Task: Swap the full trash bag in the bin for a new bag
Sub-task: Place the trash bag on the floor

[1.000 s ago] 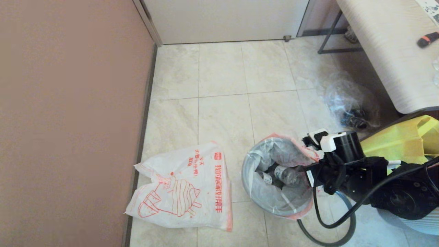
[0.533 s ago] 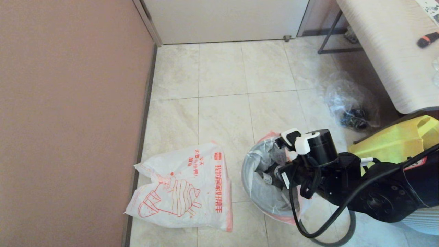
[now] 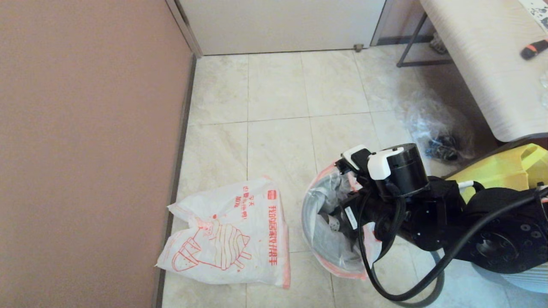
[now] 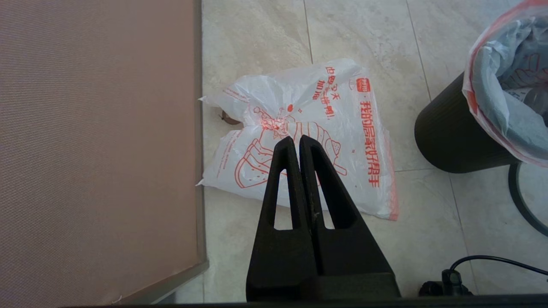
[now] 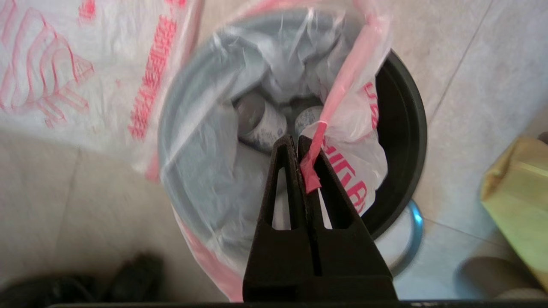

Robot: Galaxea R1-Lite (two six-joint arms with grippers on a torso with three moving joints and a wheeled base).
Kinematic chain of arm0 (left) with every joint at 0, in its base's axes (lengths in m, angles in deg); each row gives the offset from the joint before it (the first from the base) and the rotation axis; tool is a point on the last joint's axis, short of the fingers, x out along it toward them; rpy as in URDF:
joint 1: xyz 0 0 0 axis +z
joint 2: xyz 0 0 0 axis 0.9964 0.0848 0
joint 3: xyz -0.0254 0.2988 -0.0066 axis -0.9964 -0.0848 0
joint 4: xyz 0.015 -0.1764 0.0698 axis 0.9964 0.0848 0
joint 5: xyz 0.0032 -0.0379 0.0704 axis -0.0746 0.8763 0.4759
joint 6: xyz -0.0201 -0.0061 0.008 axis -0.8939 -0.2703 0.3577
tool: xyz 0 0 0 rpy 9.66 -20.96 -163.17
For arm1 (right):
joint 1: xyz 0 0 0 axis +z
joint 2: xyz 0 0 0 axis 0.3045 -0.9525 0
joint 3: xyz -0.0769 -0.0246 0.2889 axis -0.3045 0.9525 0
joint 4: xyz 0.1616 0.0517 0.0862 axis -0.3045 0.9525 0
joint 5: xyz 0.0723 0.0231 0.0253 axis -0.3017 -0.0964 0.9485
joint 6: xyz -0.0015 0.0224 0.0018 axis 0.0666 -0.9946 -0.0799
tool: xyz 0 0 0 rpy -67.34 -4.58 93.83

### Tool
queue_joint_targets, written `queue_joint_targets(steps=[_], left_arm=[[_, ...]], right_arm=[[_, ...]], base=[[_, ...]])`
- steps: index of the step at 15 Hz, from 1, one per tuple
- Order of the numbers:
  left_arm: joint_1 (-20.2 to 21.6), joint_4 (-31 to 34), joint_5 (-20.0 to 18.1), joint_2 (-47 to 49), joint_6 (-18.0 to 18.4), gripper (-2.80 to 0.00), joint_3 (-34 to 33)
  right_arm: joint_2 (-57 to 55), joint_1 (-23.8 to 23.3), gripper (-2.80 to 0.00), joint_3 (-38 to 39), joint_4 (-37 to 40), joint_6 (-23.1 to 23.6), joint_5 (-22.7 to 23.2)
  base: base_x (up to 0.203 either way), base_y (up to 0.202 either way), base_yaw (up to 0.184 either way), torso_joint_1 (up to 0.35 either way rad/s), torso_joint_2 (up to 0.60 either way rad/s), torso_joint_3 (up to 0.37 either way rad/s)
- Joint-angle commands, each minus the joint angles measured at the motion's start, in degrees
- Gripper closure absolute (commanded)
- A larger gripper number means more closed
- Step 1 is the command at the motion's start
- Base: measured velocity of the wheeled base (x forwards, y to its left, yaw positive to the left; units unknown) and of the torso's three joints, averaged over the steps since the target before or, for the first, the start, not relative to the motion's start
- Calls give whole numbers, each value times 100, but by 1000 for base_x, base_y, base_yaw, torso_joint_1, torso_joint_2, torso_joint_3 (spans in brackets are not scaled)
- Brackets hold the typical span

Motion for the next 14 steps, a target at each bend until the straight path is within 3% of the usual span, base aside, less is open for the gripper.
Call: queue_joint_targets(steps=[1, 11, 14], left_arm=[[0, 0, 1, -2, 0, 0, 0], [0, 0, 1, -2, 0, 0, 0], [0, 0, 1, -2, 0, 0, 0]], right_arm=[[160, 15, 0, -96, 43, 32, -7], [1002, 69, 0, -719, 1335, 69, 227], [1277, 285, 0, -764, 1441, -104, 227]], base=[[0, 0, 0, 0, 0, 0], [0, 0, 0, 0, 0, 0], [0, 0, 0, 0, 0, 0]])
